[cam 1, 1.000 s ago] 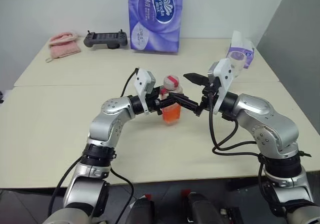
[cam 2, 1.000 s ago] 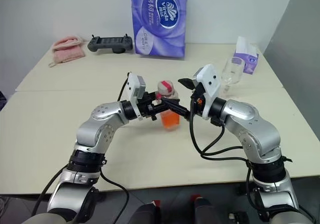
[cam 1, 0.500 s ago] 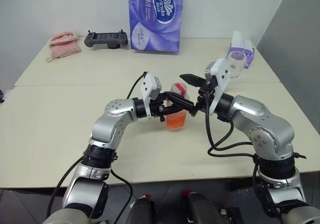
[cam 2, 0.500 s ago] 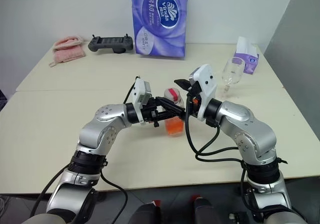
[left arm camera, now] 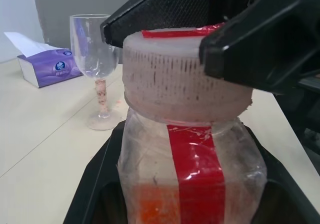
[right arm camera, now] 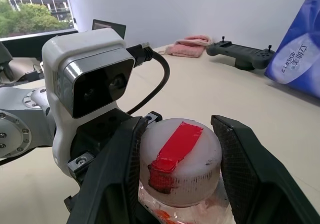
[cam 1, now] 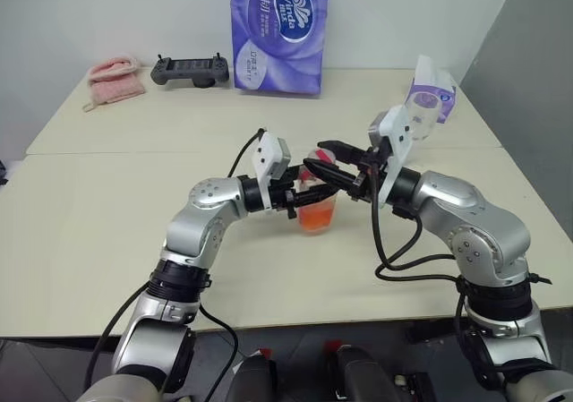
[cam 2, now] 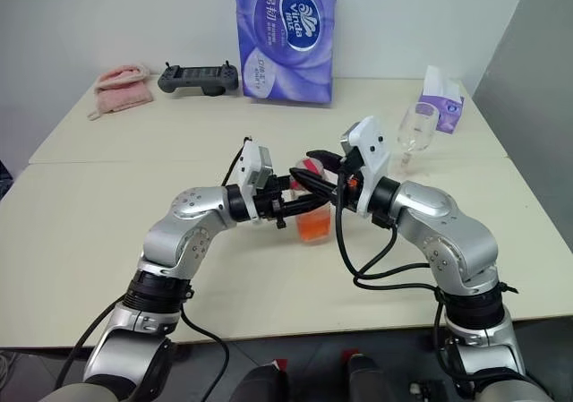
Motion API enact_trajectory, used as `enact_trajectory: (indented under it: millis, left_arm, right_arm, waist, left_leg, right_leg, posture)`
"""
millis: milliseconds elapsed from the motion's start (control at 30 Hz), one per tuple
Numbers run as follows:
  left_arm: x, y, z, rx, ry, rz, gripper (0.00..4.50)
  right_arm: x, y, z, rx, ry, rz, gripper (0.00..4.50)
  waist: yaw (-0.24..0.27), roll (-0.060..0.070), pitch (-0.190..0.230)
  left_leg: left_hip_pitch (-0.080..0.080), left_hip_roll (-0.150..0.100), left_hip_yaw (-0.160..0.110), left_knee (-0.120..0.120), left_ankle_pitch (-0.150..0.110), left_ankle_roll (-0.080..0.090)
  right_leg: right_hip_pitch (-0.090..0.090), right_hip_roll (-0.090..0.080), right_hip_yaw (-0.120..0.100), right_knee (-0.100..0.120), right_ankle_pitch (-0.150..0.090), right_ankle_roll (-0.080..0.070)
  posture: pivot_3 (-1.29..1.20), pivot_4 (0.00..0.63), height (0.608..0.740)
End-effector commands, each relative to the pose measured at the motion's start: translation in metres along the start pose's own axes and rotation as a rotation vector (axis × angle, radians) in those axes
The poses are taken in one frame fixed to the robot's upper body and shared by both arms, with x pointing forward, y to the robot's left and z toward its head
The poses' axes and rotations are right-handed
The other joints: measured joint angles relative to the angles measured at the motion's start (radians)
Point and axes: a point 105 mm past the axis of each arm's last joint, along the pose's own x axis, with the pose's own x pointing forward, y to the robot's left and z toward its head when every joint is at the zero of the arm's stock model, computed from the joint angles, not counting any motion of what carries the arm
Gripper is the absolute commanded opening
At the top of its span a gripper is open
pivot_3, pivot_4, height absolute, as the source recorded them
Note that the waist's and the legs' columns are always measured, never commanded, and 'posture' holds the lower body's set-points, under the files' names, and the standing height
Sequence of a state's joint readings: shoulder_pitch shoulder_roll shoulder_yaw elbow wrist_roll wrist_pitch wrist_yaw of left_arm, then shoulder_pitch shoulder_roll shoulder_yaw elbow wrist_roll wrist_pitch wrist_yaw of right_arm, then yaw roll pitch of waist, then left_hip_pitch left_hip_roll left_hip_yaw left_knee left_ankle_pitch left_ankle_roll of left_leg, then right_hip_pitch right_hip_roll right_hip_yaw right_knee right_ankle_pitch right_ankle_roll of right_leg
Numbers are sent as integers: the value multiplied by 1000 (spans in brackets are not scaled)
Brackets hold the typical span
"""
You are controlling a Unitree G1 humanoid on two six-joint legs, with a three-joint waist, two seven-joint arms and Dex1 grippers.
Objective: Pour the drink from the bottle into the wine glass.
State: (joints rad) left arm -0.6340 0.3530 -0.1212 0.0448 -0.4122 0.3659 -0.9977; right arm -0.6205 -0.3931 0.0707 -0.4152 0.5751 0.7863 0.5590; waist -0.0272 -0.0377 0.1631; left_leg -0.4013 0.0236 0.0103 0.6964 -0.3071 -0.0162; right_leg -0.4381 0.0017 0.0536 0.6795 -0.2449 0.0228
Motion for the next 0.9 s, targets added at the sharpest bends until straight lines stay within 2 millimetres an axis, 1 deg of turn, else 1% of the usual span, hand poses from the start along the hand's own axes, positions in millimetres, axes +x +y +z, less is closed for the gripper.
enact_trajectory:
  millis: [33, 67, 100, 133, 200, 267, 333, 400, 467, 500, 533, 633, 800, 900]
  left_arm:
    - [2, -16, 35, 91, -108, -96, 1944]
    - [1, -24, 40, 99, -123, -149, 1944]
    - [1, -30, 43, 103, -130, -185, 1944]
    - [0, -37, 48, 93, -136, -231, 1944]
    - [-3, -45, 53, 78, -140, -277, 1944]
    - [-5, -45, 56, 57, -137, -280, 1944]
    - [-8, -42, 51, 59, -117, -260, 1944]
    - [-11, -35, 44, 57, -98, -211, 1944]
    - [-13, -29, 40, 47, -91, -173, 1944]
    - [-15, -27, 37, 44, -87, -155, 1944]
    - [-16, -25, 34, 41, -84, -142, 1944]
    - [-18, -21, 30, 28, -81, -115, 1944]
    - [-10, -14, 25, 29, -91, -68, 1944]
    - [-2, -12, 25, 29, -103, -65, 1944]
  right_arm:
    - [-6, 10, 24, -71, -48, 200, 1838]
    - [-10, 20, 31, -104, -43, 326, 1838]
    - [-13, 25, 34, -125, -34, 410, 1838]
    - [-14, 27, 38, -123, -24, 471, 1838]
    - [-13, 24, 43, -97, -17, 516, 1838]
    - [-13, 16, 46, -105, -8, 506, 1838]
    - [-19, 4, 46, -79, 4, 454, 2595]
    - [-33, -6, 43, -67, 17, 373, 3205]
    - [-42, -7, 42, -69, 32, 306, 3966]
    - [-48, -5, 40, -71, 42, 277, 4329]
    - [-51, -2, 38, -72, 51, 244, 4473]
    - [-54, 7, 34, -88, 50, 165, 4473]
    - [-32, 18, 35, -105, -33, -17, 4473]
    - [-19, 22, 31, -109, -31, -70, 4473]
  waist:
    - [0, 2, 1]
    - [0, 3, 2]
    - [0, 4, 3]
    - [-1, 6, 4]
    - [-2, 6, 4]
    - [-2, 6, 4]
    - [-2, 6, 4]
    - [3, 6, 4]
    - [9, 6, 4]
    - [11, 6, 4]
    - [12, 6, 4]
    - [11, 6, 4]
    - [1, 6, 4]
    - [1, 7, 4]
  left_leg:
    - [0, 0, 0, 0, 0, 0]
    - [0, 0, 0, 0, 0, 0]
    - [0, 0, 0, 0, 0, 0]
    - [0, 0, 0, 0, 0, 0]
    - [0, 0, -1, 0, 0, 0]
    - [1, 1, -2, 0, 0, 0]
    - [1, 1, -4, 0, 0, 0]
    - [0, 1, -4, 1, 0, 0]
    - [-1, 0, -6, 1, 0, 0]
    - [-1, 0, -6, 1, 0, 0]
    - [-1, 0, -6, 1, 0, 0]
    - [-1, 0, -6, 1, 0, 0]
    - [0, 0, -7, 1, 0, 0]
    - [0, 0, -7, 1, 0, 0]
  right_leg:
    - [0, 0, 0, 0, 0, 0]
    - [0, 1, 0, 0, 0, 0]
    - [0, 3, 0, 0, 0, 0]
    - [0, 3, 0, -1, 0, 0]
    - [1, 3, -1, -1, 0, 0]
    - [2, 4, -3, -1, 0, 0]
    - [2, 4, -4, -1, 0, 0]
    - [3, 4, -5, -1, 0, -1]
    - [3, 2, -7, -2, 0, -1]
    - [3, 0, -7, -2, 0, -1]
    - [3, -3, -7, -2, 0, -1]
    - [3, -3, -7, -1, 0, -1]
    - [3, -1, -7, 1, -2, -3]
    - [3, -1, -8, 0, -2, -3]
  posture:
    - [0, 150, 740]
    - [0, 150, 740]
    - [0, 150, 740]
    - [0, 150, 740]
    - [0, 150, 740]
    - [0, 150, 740]
    - [0, 150, 740]
    - [0, 150, 740]
    - [0, 150, 740]
    - [0, 150, 740]
    - [0, 150, 740]
    - [0, 150, 740]
    - [0, 150, 740]
    - [0, 150, 740]
